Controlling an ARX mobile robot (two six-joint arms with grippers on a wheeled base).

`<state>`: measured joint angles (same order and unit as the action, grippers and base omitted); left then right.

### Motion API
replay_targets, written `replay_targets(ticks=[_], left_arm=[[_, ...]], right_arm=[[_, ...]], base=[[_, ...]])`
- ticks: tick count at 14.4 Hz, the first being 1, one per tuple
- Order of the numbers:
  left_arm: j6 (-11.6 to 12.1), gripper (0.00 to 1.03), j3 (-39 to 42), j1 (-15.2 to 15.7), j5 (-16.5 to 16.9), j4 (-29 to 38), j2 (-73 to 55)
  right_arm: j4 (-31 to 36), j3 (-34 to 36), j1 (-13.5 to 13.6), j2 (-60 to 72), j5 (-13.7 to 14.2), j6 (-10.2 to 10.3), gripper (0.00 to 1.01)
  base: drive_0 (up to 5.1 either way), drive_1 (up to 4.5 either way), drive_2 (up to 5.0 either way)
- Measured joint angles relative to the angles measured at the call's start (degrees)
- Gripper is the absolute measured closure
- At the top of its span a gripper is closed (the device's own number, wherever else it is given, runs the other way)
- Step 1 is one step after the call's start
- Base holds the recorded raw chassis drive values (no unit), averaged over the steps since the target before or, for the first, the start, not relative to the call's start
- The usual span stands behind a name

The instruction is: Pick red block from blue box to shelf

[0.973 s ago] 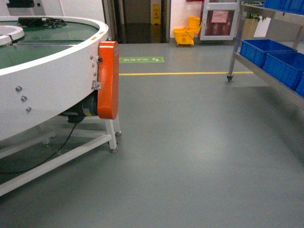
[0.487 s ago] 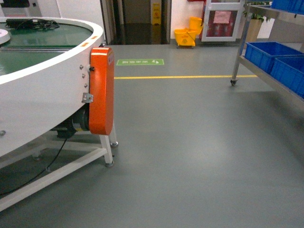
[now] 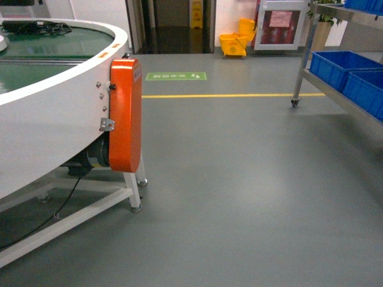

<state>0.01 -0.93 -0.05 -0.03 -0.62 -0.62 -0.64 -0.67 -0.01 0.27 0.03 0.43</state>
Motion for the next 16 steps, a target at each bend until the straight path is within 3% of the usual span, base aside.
replay_targets(ticks=[16], left_arm=[[0.0, 0.05, 0.0, 0.0, 0.0, 0.4, 0.0]], right_arm=[[0.4, 0.0, 0.0, 0.0, 0.0, 0.0, 0.73]], base=[[-1.6, -1.58, -1.6]])
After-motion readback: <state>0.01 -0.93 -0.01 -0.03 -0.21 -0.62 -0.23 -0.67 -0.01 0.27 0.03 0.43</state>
